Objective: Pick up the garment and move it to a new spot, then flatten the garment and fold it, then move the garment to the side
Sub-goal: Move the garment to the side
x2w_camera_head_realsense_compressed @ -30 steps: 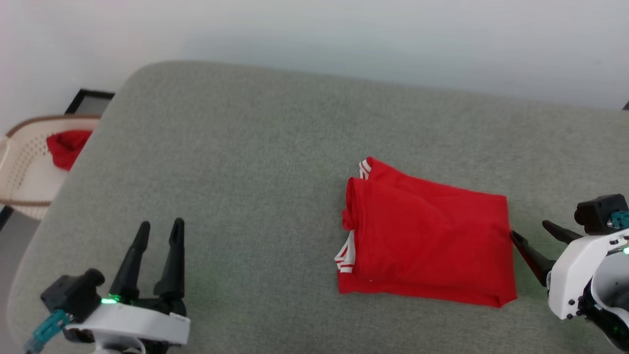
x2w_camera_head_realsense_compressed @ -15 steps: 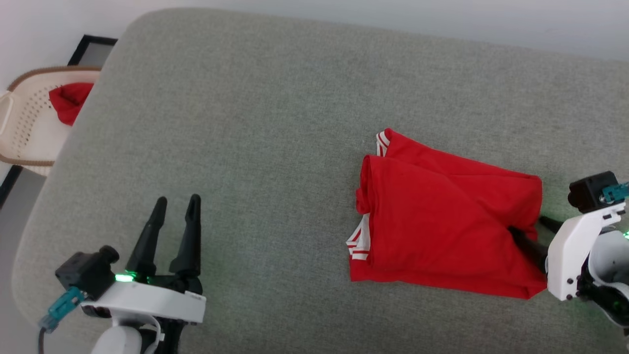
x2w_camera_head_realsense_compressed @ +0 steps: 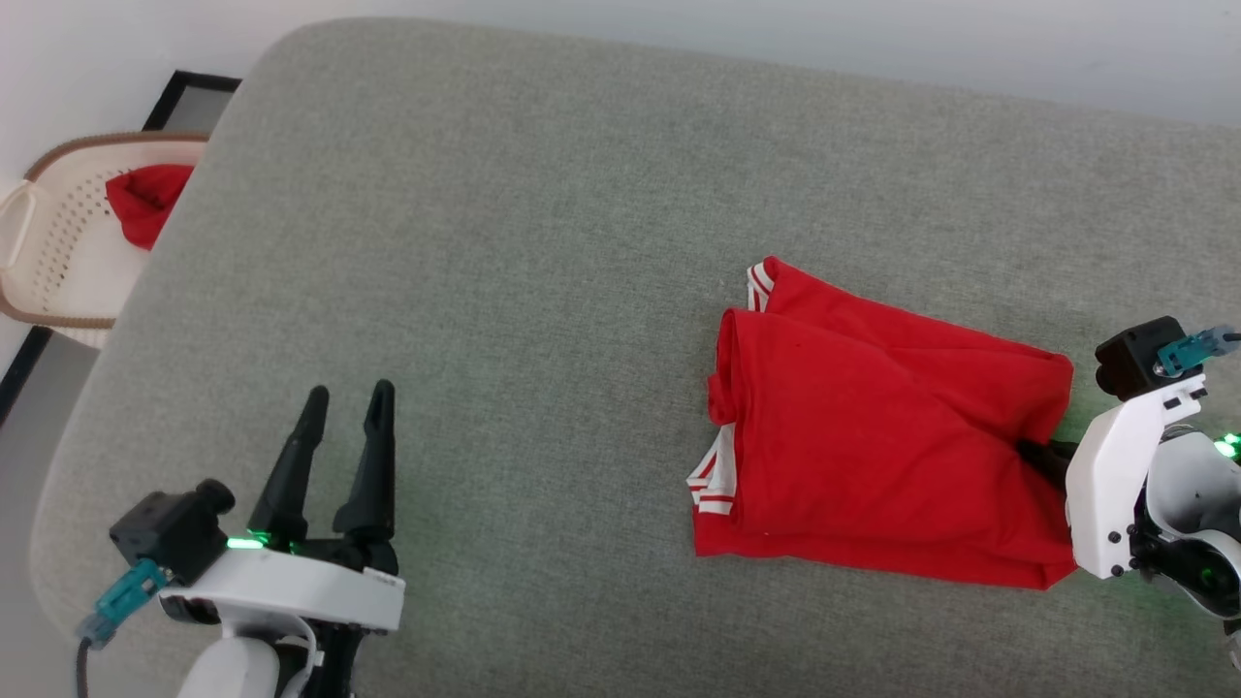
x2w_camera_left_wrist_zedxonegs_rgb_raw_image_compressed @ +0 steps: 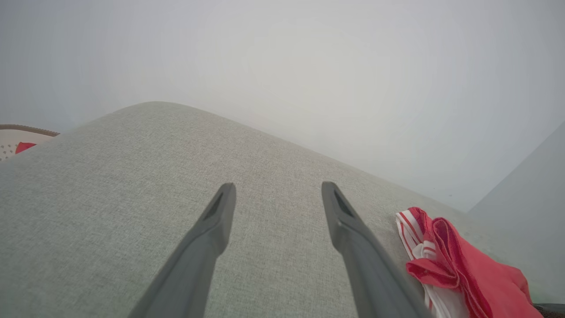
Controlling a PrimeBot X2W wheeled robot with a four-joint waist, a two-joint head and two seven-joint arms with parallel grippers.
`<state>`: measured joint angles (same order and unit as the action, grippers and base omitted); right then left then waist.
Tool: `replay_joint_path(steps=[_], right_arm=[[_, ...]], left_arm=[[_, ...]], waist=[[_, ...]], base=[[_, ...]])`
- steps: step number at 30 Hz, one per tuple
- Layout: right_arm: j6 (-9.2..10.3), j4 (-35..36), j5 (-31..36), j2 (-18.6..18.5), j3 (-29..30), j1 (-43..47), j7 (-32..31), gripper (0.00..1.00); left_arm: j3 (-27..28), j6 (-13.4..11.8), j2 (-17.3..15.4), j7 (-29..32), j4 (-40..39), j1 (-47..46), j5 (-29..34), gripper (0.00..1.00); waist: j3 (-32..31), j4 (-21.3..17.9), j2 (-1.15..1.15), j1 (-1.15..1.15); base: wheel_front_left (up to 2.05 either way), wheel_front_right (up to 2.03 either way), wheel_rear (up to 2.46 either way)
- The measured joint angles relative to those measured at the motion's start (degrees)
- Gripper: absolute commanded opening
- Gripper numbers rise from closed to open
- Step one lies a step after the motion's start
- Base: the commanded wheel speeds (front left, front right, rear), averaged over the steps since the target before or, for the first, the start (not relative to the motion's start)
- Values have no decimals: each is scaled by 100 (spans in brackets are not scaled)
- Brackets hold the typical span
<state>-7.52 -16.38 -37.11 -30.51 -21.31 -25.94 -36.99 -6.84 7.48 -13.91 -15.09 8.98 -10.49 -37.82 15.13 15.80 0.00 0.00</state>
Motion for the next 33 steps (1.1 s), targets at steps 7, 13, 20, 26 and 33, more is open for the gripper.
replay_joint_path(steps=[7, 13, 20, 26, 33], right_arm=[[-1, 1, 142, -158, -76, -168, -88, 0], [-1, 62, 197, -402, -140, -405, -77, 0], [-1, 88, 201, -767, -200, -736, 79, 0], [-1, -19, 201, -1073, -299, -1105, 303, 0], [-1, -250, 203, -1312, -453, -1549, 659, 0]], left_arm=[[-5, 0, -44, 0, 5, 24, 4, 100], [-89, 0, -90, 0, -19, -12, 11, 100], [-199, 0, -113, 0, -83, -154, 26, 100], [-249, 0, -146, 0, -145, -280, 31, 100], [-305, 0, -289, 0, -229, -482, 62, 100]], waist=[[-131, -124, 0, 0], [-200, -320, 0, 0], [-186, -614, 0, 0], [-88, -887, 0, 0], [108, -1257, 0, 0]], base=[[0, 0, 0], [0, 0, 0], [0, 0, 0], [0, 0, 0], [0, 0, 0]])
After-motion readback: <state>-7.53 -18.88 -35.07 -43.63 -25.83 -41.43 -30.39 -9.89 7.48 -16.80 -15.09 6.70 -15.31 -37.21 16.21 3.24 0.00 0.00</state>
